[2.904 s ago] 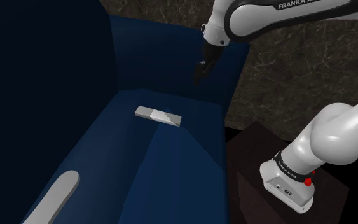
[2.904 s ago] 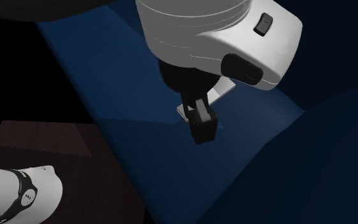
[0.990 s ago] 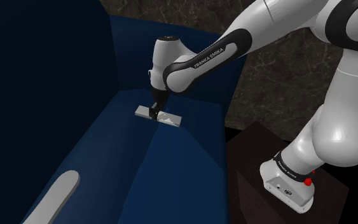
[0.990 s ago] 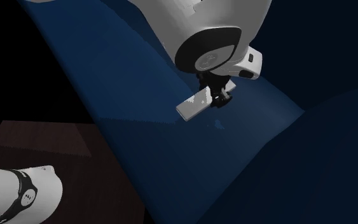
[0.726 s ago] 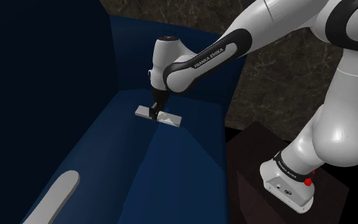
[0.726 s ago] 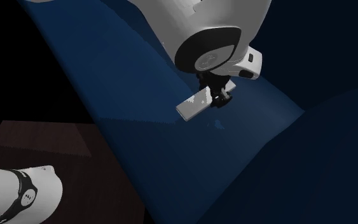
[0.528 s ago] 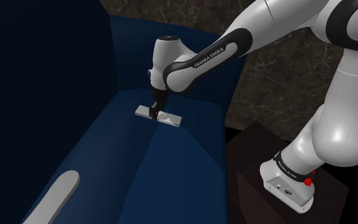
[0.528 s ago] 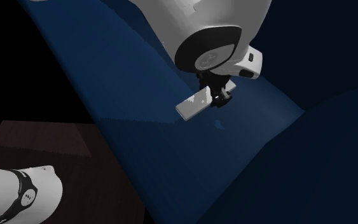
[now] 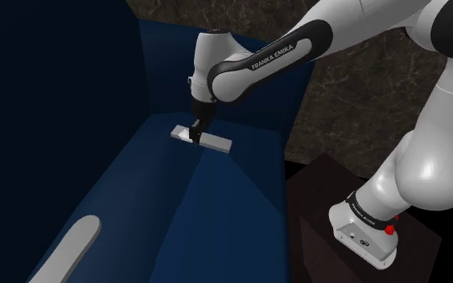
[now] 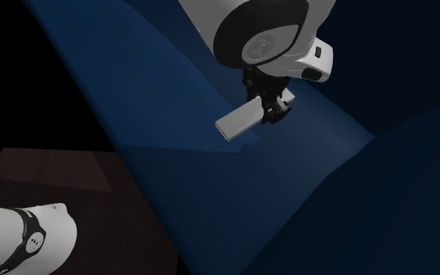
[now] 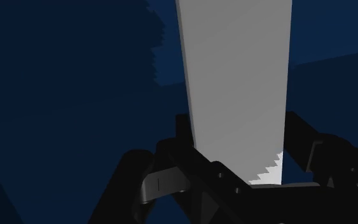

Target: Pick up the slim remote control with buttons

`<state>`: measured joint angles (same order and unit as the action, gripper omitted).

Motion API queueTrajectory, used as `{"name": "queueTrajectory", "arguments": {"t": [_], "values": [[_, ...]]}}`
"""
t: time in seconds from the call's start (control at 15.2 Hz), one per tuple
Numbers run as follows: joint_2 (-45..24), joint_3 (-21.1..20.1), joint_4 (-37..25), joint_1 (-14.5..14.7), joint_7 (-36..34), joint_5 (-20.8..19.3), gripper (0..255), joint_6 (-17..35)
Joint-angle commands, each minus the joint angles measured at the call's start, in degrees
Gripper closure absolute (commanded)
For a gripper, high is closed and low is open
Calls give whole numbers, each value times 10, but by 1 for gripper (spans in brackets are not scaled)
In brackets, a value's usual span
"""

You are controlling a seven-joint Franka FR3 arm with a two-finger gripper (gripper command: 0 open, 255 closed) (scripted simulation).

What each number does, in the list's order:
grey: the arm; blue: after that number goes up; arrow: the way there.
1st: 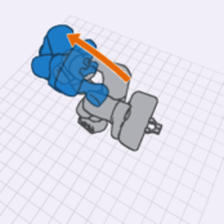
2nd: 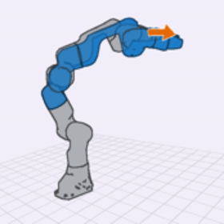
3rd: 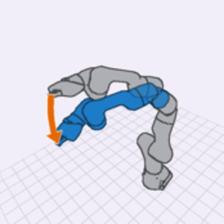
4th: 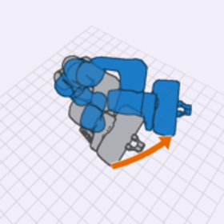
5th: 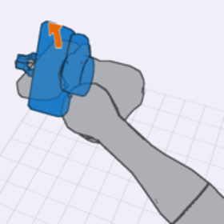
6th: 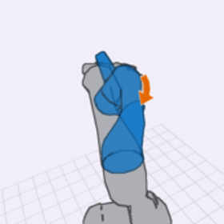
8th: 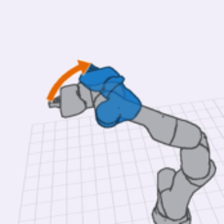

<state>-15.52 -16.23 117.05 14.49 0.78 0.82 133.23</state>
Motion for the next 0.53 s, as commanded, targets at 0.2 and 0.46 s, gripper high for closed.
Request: {"name": "queueTrajectory", "arguments": {"t": [0.2,0.46], "values": [[22,-3,-13,-2,2,6,255,-35],[31,-3,-20,-3,2,9,255,-49]]}}
